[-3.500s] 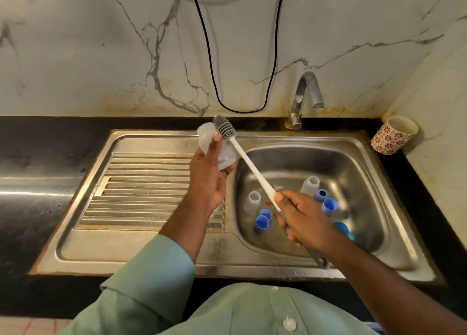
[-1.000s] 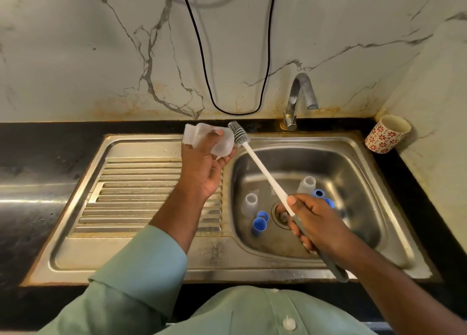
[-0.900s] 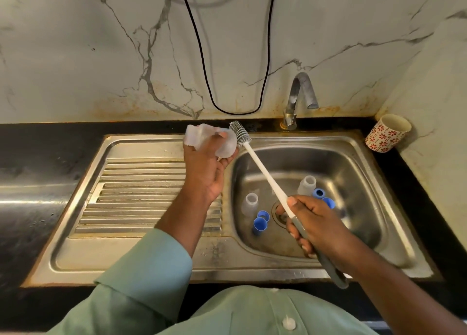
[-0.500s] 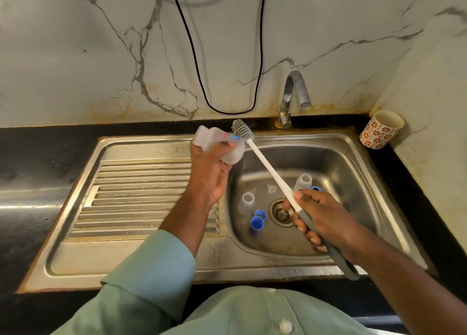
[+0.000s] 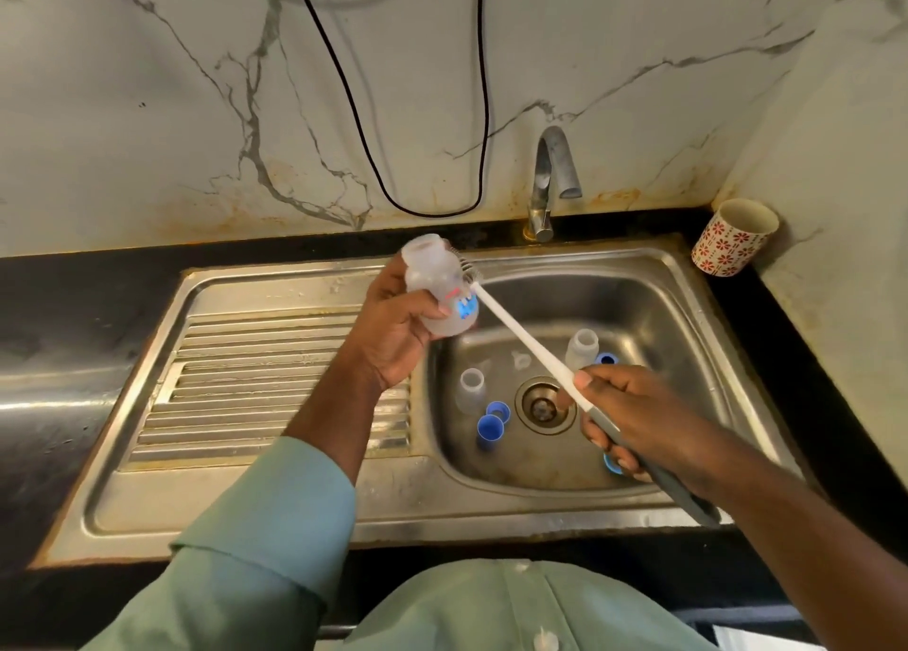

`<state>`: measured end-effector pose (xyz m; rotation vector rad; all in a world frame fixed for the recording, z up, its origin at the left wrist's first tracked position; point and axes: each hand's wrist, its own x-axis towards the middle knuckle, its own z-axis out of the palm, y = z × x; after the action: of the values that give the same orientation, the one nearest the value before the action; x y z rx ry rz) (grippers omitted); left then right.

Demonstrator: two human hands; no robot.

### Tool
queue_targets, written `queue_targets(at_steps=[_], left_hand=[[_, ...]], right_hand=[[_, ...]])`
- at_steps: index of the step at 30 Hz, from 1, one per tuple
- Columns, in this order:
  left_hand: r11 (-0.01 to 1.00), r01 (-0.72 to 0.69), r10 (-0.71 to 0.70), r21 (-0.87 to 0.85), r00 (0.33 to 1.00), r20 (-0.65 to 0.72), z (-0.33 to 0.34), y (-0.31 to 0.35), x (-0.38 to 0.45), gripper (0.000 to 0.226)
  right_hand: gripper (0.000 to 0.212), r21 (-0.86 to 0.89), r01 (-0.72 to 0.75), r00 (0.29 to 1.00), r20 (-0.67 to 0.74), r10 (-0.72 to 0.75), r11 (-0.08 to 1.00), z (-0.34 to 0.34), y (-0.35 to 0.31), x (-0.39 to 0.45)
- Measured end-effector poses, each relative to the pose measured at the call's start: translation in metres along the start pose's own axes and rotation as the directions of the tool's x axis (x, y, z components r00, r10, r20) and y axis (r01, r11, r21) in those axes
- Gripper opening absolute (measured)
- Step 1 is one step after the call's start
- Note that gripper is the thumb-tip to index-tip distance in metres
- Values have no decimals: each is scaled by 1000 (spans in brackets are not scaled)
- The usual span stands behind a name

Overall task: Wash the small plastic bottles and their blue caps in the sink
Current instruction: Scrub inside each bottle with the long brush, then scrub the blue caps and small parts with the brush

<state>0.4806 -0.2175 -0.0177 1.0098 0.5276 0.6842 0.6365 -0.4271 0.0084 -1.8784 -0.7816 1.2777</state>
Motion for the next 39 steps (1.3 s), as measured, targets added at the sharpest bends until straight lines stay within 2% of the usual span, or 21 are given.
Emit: queue_targets(at_steps=[2, 4, 6, 8, 9, 10, 12, 16, 19, 23, 25, 26, 28, 31, 35, 39], left_hand=[[995, -20, 33, 96, 990, -140, 2, -4, 2, 73], [972, 2, 35, 233, 987, -154, 13, -16, 1, 69], [970, 8, 46, 243, 976, -214, 24, -33, 4, 69], [978, -40, 121, 206, 910, -396, 27, -40, 9, 64], [960, -36, 169, 277, 865, -473, 24, -44, 14, 62], [916, -1, 220, 402, 838, -500, 21, -48, 19, 62], [772, 65, 284, 633, 855, -434, 22, -64, 28, 66], [556, 150, 299, 818, 881, -365, 41, -95, 47, 87], [343, 187, 198, 921, 944, -266, 46, -109, 63, 84], [170, 290, 117, 942, 943, -312, 45, -129, 67, 70], [104, 243, 7, 965, 970, -244, 48, -152, 60, 68], [83, 187, -98, 979, 979, -179, 52, -165, 55, 68], [8, 55, -302, 998, 952, -50, 60, -190, 41, 66], [-101, -98, -476, 990, 878, 39, 64, -219, 35, 61], [-241, -224, -592, 944, 805, 40, 61, -243, 35, 53], [-247, -218, -636, 944, 772, 12, 56, -254, 31, 51]], right_hand=[[31, -7, 26, 1000, -1, -26, 1000, -10, 7, -1], [29, -7, 43, 999, -32, -43, 999, -15, 13, 5], [29, 13, 59, 998, -35, -59, 998, -23, 21, 11], [29, 40, 60, 998, 3, -60, 997, -33, 32, 15], [29, 33, 44, 999, 15, -44, 998, -39, 39, 16], [29, 12, 26, 1000, 10, -26, 1000, -44, 47, 19], [28, -19, -14, 999, -30, 14, 1000, -52, 61, 29], [29, -17, -25, 998, -50, 24, 1000, -59, 73, 49], [29, -47, -13, 999, -41, 11, 999, -64, 77, 63], [26, -102, -83, 995, -64, 77, 991, -77, 90, 79], [25, -76, -125, 989, -93, 118, 989, -86, 100, 85], [25, -69, -143, 985, -107, 135, 987, -91, 106, 87], [25, -81, -160, 982, -117, 150, 984, -96, 114, 91], [24, -116, -181, 981, -90, 171, 977, -99, 122, 97], [24, -174, -176, 984, -65, 167, 969, -97, 122, 103], [24, -197, -148, 988, -60, 139, 969, -94, 120, 106]])
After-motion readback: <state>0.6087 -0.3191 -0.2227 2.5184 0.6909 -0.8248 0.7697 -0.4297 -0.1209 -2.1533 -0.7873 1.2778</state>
